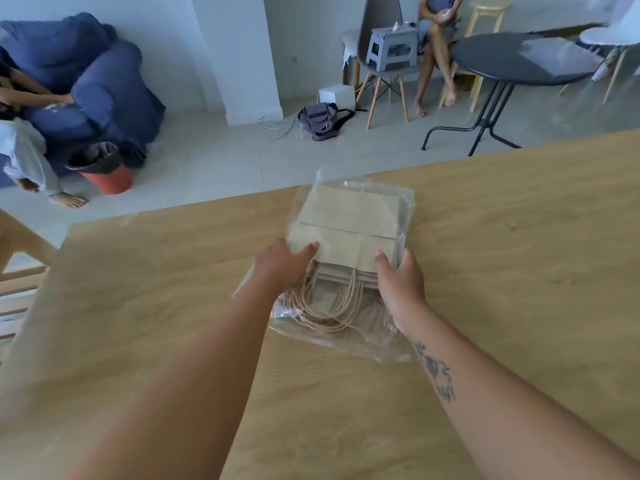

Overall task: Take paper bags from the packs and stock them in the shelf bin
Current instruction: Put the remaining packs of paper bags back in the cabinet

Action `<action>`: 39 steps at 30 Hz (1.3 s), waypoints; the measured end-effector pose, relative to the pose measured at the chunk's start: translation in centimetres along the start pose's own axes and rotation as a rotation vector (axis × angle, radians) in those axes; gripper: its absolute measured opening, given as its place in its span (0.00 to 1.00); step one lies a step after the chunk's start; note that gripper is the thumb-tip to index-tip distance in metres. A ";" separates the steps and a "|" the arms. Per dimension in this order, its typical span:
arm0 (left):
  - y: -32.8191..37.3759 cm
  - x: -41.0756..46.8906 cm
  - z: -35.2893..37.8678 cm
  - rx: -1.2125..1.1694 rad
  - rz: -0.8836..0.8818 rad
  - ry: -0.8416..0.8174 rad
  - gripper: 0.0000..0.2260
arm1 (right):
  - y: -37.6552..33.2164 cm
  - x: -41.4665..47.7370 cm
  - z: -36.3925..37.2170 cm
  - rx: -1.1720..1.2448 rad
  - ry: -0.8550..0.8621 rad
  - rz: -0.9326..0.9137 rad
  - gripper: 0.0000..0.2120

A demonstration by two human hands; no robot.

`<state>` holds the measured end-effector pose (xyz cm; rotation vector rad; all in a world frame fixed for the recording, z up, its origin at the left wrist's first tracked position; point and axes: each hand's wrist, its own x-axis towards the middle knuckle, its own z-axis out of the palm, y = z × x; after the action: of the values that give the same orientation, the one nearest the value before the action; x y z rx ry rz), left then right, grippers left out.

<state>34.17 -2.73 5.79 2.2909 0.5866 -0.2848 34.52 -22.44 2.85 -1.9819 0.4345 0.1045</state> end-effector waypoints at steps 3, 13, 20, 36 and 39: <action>0.0 0.2 0.0 -0.129 -0.069 0.024 0.33 | -0.1 -0.1 -0.1 0.062 -0.037 0.003 0.29; -3.6 -2.2 -1.2 -0.508 -0.132 -0.138 0.20 | 0.4 -2.5 -2.0 0.389 -0.217 0.279 0.28; -8.4 -9.8 -2.7 -0.634 -0.061 -0.132 0.15 | 1.1 -10.7 -2.8 0.514 -0.305 0.293 0.10; -26.5 -35.0 -1.3 -0.801 -0.095 -0.166 0.33 | 11.7 -35.8 -4.0 0.406 -0.415 0.264 0.32; -30.1 -38.4 0.4 -0.795 -0.119 -0.143 0.37 | 13.9 -39.2 -4.7 0.393 -0.502 0.318 0.35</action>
<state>-14.04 3.12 1.18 1.4631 0.6221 -0.2169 -7.31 -21.83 3.33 -1.4233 0.3986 0.6516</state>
